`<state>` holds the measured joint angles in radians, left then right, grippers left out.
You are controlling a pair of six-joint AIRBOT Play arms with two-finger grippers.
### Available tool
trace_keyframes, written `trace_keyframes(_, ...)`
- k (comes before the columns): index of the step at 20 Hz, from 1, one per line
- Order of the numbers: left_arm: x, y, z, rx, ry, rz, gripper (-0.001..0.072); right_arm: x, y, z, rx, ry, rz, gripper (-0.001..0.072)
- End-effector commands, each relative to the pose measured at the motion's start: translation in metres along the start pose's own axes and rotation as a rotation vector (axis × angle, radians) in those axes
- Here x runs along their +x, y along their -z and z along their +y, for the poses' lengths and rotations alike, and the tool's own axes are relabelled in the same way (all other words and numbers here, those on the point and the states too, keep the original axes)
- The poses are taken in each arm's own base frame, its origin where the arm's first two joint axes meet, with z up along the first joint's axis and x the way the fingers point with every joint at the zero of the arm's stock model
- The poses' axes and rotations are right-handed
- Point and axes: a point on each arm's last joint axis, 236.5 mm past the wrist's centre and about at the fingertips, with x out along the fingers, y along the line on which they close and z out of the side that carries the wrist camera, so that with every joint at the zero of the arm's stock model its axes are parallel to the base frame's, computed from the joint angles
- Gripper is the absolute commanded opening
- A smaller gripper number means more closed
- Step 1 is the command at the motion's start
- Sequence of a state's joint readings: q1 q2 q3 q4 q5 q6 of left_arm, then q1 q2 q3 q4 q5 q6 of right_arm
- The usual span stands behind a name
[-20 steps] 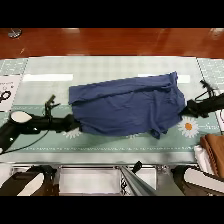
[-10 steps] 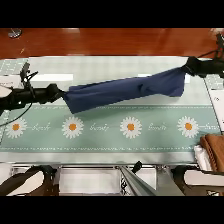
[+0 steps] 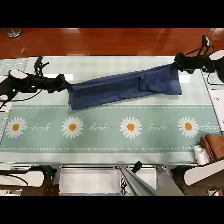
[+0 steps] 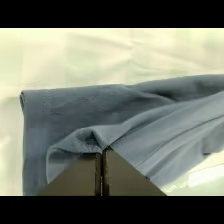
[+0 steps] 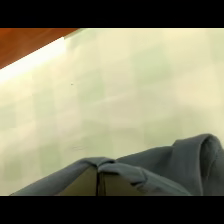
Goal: Fold the shirts.
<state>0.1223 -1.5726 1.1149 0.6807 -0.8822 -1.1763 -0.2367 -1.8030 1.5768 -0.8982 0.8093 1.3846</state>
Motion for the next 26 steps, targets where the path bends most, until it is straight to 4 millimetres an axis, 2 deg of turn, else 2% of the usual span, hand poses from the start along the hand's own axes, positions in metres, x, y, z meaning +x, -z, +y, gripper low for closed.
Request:
trace_keyframes(1,0.023,0.016,0.008,-0.021,0.014,0.092,0.0104,0.013,0.006,-0.008,0.02,0.009,0.018,0.015)
trace_keyframes(3,0.024,0.032,0.015,-0.03,0.017,0.163,0.0402,0.007,0.001,-0.013,0.009,0.015,0.008,0.0369)
trace_keyframes(4,0.02,0.036,0.02,-0.024,0.006,0.186,0.0445,-0.001,-0.002,-0.018,-0.007,0.028,0.006,0.0462)
trace_keyframes(5,0.013,0.038,0.025,-0.04,0.002,0.2,0.0445,-0.011,-0.004,-0.027,-0.036,0.062,0.013,0.0522)
trace_keyframes(7,-0.002,0.042,0.027,-0.075,0.023,0.231,0.0445,-0.039,-0.001,-0.064,-0.091,0.202,0.061,0.0548)
trace_keyframes(8,-0.011,0.044,0.027,-0.08,0.035,0.243,0.0445,-0.052,0.004,-0.083,-0.084,0.258,0.095,0.0605)
trace_keyframes(9,-0.019,0.044,0.025,-0.082,0.046,0.251,0.0444,-0.061,0.013,-0.096,-0.055,0.275,0.139,0.0605)
trace_keyframes(10,-0.027,0.044,0.022,-0.078,0.054,0.253,0.0444,-0.067,0.023,-0.105,-0.002,0.259,0.185,0.0606)
trace_keyframes(12,-0.041,0.039,0.011,-0.051,0.061,0.227,0.0444,-0.069,0.039,-0.11,0.112,0.166,0.25,0.0607)
trace_keyframes(16,-0.065,0.03,-0.021,0.031,0.074,0.16,0.0444,-0.053,0.064,-0.109,0.202,0.082,0.347,0.0607)
trace_keyframes(21,-0.085,0.029,-0.058,0.12,0.096,0.11,0.0443,-0.007,0.095,-0.087,0.192,0.044,0.428,0.0607)
trace_keyframes(23,-0.091,0.029,-0.07,0.141,0.11,0.094,0.0443,0.012,0.1,-0.071,0.2,0.007,0.425,0.0607)
trace_keyframes(26,-0.094,0.029,-0.08,0.147,0.134,0.085,0.0443,0.034,0.097,-0.031,0.21,-0.109,0.389,0.0597)
